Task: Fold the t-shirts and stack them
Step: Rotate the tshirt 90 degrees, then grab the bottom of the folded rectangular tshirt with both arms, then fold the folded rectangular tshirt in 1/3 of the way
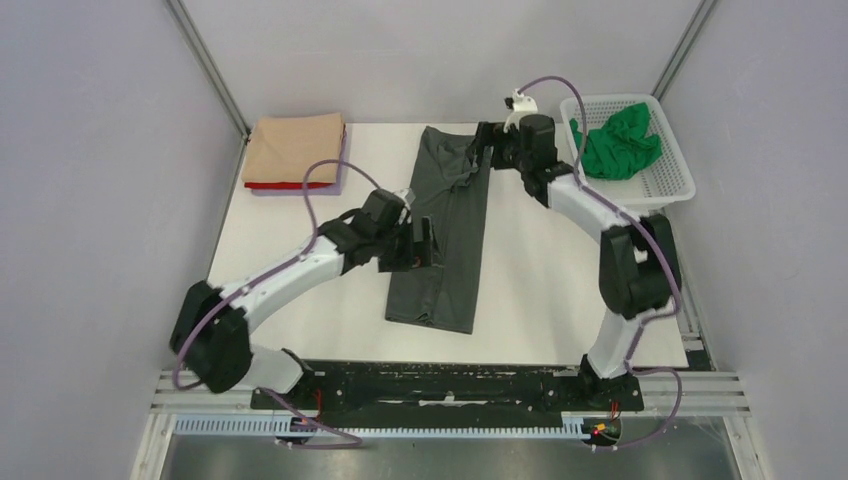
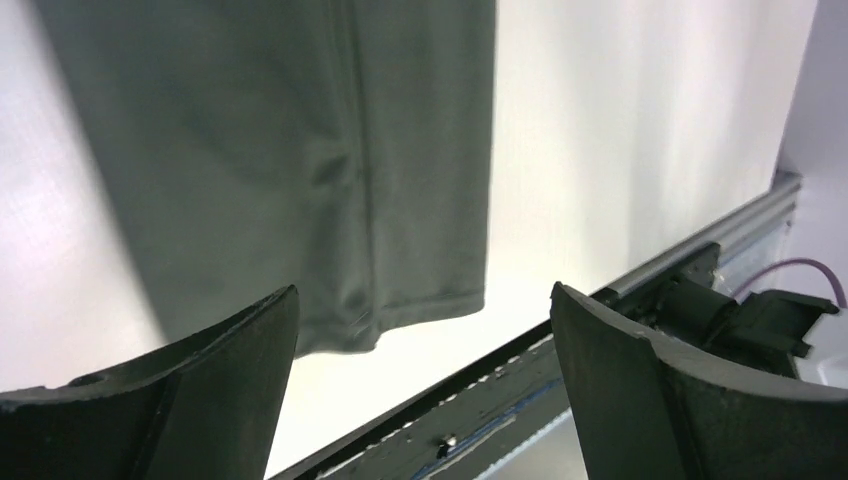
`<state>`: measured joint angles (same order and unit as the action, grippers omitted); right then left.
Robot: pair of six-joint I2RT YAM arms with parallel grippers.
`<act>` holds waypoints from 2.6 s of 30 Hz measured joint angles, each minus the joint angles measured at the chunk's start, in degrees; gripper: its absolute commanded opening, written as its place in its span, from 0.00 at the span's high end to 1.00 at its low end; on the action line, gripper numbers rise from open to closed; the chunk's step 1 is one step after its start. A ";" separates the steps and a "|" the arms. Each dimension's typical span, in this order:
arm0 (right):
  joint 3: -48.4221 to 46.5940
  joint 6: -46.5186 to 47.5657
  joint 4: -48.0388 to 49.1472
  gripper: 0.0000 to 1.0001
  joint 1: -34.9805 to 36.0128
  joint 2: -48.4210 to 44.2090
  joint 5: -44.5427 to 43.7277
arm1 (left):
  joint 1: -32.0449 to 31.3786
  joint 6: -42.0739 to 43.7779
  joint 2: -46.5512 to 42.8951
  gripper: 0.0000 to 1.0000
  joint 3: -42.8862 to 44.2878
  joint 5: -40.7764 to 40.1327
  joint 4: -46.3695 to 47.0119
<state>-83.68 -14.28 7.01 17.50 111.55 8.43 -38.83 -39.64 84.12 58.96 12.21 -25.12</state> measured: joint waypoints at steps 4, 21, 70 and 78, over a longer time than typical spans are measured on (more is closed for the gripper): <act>17.62 -0.94 -0.66 0.02 2.12 -17.77 -1.40 | 1.38 0.66 -9.88 0.00 -4.61 -4.46 -5.77; 47.43 -0.90 -24.59 0.13 32.26 -41.42 -6.86 | 7.30 1.38 -9.49 0.28 -20.35 -1.36 -6.56; 47.52 3.04 -4.11 1.00 27.34 -34.38 -13.25 | 6.73 1.75 8.74 0.98 5.35 4.26 -4.70; 36.48 7.04 -1.57 1.00 19.23 -23.28 -12.70 | 11.15 3.58 21.03 0.98 20.61 -0.13 -4.13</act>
<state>-47.20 -7.25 5.43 36.73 88.27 -4.27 -27.68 -36.05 105.14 79.57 12.08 -29.26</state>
